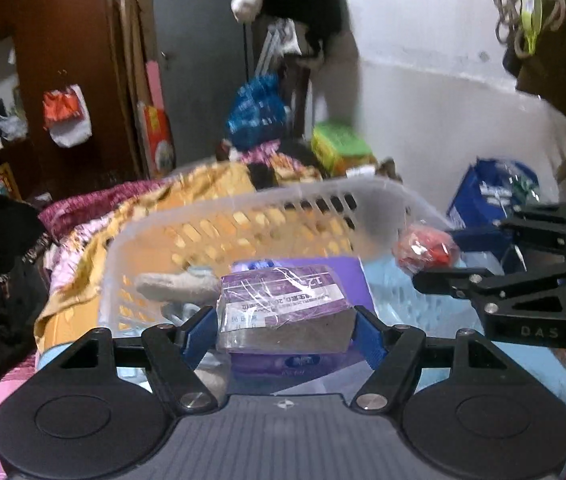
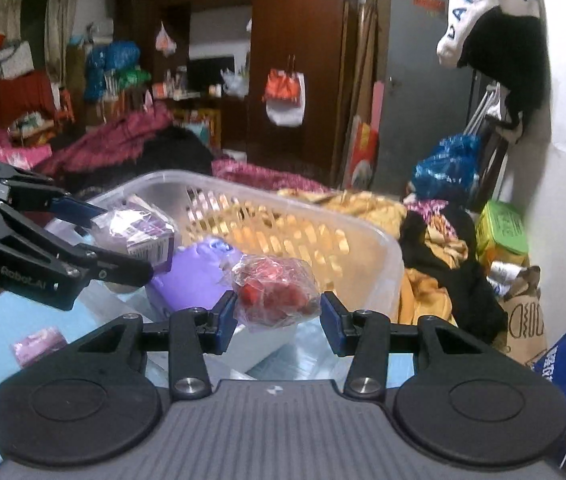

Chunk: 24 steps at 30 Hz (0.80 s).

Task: Organize objects
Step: 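Lower the purple box into the basket with left while right drops the red item in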

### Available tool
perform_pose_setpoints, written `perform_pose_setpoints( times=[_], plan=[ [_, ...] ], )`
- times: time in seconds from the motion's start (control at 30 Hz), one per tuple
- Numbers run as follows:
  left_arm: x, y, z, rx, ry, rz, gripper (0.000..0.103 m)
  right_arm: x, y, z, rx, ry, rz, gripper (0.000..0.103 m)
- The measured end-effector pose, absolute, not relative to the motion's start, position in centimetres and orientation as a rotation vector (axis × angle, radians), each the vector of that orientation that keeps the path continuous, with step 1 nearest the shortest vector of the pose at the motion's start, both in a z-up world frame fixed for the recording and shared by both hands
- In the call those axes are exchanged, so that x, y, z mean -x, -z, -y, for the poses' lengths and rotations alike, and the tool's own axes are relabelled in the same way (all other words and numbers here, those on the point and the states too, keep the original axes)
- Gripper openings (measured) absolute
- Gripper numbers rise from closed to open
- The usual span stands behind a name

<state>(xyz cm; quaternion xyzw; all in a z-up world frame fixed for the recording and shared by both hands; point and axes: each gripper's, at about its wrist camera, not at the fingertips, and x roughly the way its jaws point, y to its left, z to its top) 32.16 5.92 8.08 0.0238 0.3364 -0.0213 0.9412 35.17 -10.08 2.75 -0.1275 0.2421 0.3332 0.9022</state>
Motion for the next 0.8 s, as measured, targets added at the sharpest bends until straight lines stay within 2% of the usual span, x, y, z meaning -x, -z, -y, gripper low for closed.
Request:
perform_pose_setpoints(
  times=[0.3, 0.5, 0.53, 0.67, 0.73, 0.8],
  plan=[
    [-33.9, -8.0, -5.4, -0.055, 0.072, -0.767, 0.076, -36.3, -2.8, 9.0, 0.348, -0.680, -0.577, 0.048],
    [-33.6, -8.0, -5.2, -0.076, 0.078, -0.723, 0.081, -36.3, -2.8, 9.2, 0.347, -0.664, -0.571, 0.051],
    [-33.5, -8.1, -5.2, -0.079, 0.075, -0.711, 0.085, -36.3, -2.8, 9.2, 0.349, -0.654, -0.567, 0.053],
    [-32.0, -9.1, -4.8, -0.095, 0.076, -0.647, 0.086, -35.9, -3.3, 9.9, 0.332, -0.645, -0.526, 0.065],
    [-31.0, -9.8, -4.7, -0.098, 0.076, -0.626, 0.086, -35.4, -3.7, 10.4, 0.316, -0.643, -0.495, 0.078],
    [-29.8, -10.6, -4.4, -0.123, 0.066, -0.601, 0.086, -34.8, -4.3, 10.8, 0.303, -0.641, -0.461, 0.081]
  ],
)
